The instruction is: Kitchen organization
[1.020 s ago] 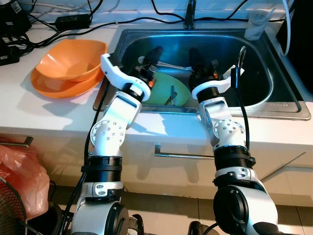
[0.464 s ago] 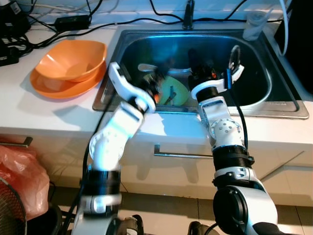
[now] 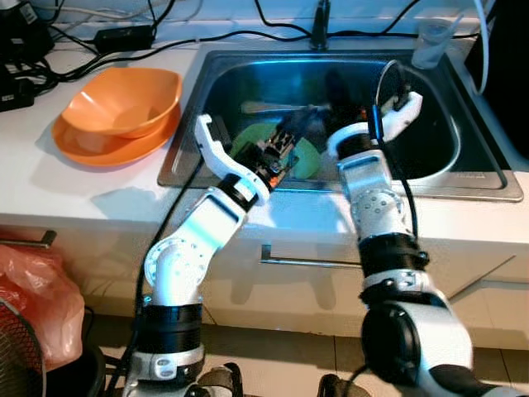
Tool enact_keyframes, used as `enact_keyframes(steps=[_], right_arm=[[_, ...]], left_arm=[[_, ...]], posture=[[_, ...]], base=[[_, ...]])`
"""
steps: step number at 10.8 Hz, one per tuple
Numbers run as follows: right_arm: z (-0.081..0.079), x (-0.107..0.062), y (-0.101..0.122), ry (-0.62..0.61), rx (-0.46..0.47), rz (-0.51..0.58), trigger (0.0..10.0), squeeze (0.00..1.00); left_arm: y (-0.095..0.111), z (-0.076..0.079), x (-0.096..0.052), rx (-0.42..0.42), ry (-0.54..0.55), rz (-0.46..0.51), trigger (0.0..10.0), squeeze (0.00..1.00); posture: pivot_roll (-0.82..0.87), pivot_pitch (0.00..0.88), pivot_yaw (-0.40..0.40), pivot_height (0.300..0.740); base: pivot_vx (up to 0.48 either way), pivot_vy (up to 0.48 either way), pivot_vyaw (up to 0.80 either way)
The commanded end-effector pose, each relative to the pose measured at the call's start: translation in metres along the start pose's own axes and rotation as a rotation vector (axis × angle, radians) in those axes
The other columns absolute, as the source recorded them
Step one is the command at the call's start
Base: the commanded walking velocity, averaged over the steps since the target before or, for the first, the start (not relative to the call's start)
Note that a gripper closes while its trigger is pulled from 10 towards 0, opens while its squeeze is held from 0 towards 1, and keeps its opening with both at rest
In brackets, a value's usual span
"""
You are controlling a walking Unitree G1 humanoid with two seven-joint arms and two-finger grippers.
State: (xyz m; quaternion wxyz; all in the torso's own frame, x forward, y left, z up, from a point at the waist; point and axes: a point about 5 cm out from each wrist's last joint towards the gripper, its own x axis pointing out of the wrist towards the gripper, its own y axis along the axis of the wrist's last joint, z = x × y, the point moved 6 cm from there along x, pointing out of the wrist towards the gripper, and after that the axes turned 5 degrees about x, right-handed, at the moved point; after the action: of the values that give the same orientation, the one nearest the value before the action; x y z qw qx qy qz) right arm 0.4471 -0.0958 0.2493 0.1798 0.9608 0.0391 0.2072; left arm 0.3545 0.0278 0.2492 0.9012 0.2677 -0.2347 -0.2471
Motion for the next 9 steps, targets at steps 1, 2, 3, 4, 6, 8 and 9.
enact_keyframes(steps=[1,2,3,4,6,8,9], right_arm=[[-0.004,0.005,0.003,0.007,-0.027,0.007,10.0,0.00],[0.000,0.006,0.016,0.000,-0.072,0.024,10.0,0.00],[0.002,0.008,0.030,-0.004,-0.134,0.041,10.0,0.00],[0.004,0.009,0.038,-0.012,-0.194,0.052,10.0,0.00],[0.008,0.010,0.057,-0.031,-0.385,0.070,10.0,0.00],[0.014,0.008,0.069,-0.052,-0.557,0.077,10.0,0.00],[0.016,0.007,0.070,-0.058,-0.597,0.072,10.0,0.00]], left_arm=[[0.006,0.002,-0.004,0.006,-0.012,0.014,10.0,1.00],[0.011,-0.004,-0.007,0.023,0.006,0.018,10.0,1.00],[0.013,-0.010,-0.010,0.048,0.022,0.016,10.0,1.00],[0.014,-0.012,-0.011,0.078,0.034,0.014,10.0,1.00],[0.017,-0.022,-0.012,0.160,0.100,0.028,10.0,1.00],[0.022,-0.033,-0.015,0.220,0.169,0.039,10.0,1.00],[0.024,-0.035,-0.015,0.230,0.182,0.045,10.0,1.00]], posture=[[0.06,0.134,0.083,0.740],[0.06,0.136,0.084,0.740],[0.06,0.136,0.084,0.740],[0.06,0.137,0.082,0.740],[0.07,0.139,0.077,0.740],[0.07,0.139,0.078,0.740],[0.07,0.139,0.077,0.740]], base=[[0.000,0.000,0.00],[0.000,0.000,0.00],[0.000,0.000,0.00],[0.000,0.000,0.00],[0.000,0.000,0.00],[0.000,0.000,0.00],[0.000,0.000,0.00]])
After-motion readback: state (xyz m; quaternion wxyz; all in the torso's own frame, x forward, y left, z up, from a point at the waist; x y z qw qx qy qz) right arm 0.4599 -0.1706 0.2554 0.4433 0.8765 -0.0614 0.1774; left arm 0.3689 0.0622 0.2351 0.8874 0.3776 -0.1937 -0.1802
